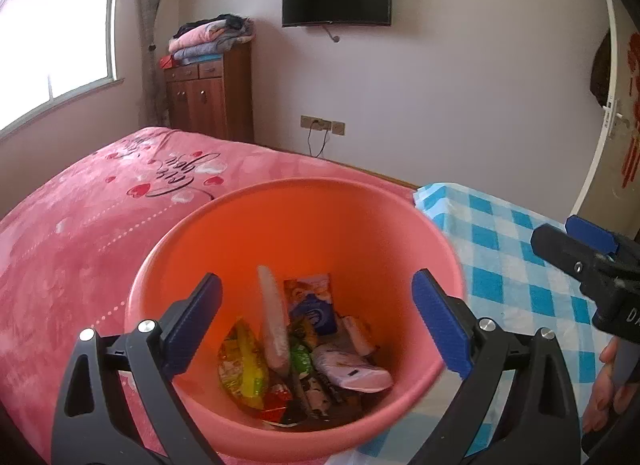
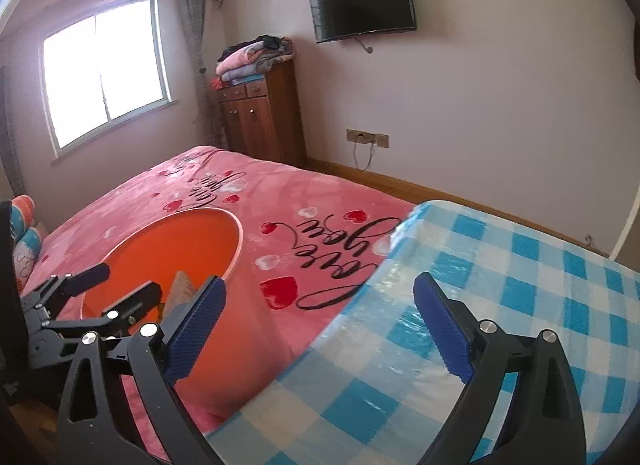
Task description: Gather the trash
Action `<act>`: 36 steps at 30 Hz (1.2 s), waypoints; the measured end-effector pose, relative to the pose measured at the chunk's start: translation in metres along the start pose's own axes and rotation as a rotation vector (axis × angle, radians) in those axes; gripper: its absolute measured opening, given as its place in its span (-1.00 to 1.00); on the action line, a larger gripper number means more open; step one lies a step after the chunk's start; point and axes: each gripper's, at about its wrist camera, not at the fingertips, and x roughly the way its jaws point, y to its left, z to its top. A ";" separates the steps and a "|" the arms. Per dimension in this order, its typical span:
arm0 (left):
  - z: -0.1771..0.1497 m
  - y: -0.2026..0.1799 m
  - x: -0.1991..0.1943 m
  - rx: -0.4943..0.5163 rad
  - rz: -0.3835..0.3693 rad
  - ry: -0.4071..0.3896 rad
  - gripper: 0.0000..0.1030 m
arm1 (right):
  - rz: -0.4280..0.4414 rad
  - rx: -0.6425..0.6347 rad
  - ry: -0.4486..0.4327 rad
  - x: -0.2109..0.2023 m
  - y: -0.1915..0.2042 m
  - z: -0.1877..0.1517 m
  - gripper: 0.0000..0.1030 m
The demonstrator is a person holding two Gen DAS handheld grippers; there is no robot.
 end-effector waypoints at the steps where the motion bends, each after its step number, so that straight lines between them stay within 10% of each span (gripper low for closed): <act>1: 0.001 -0.003 -0.001 0.008 -0.002 -0.004 0.86 | -0.011 0.001 -0.003 -0.002 -0.002 -0.001 0.82; 36: -0.024 -0.164 -0.023 0.213 -0.212 -0.008 0.88 | -0.367 0.148 -0.038 -0.112 -0.142 -0.084 0.82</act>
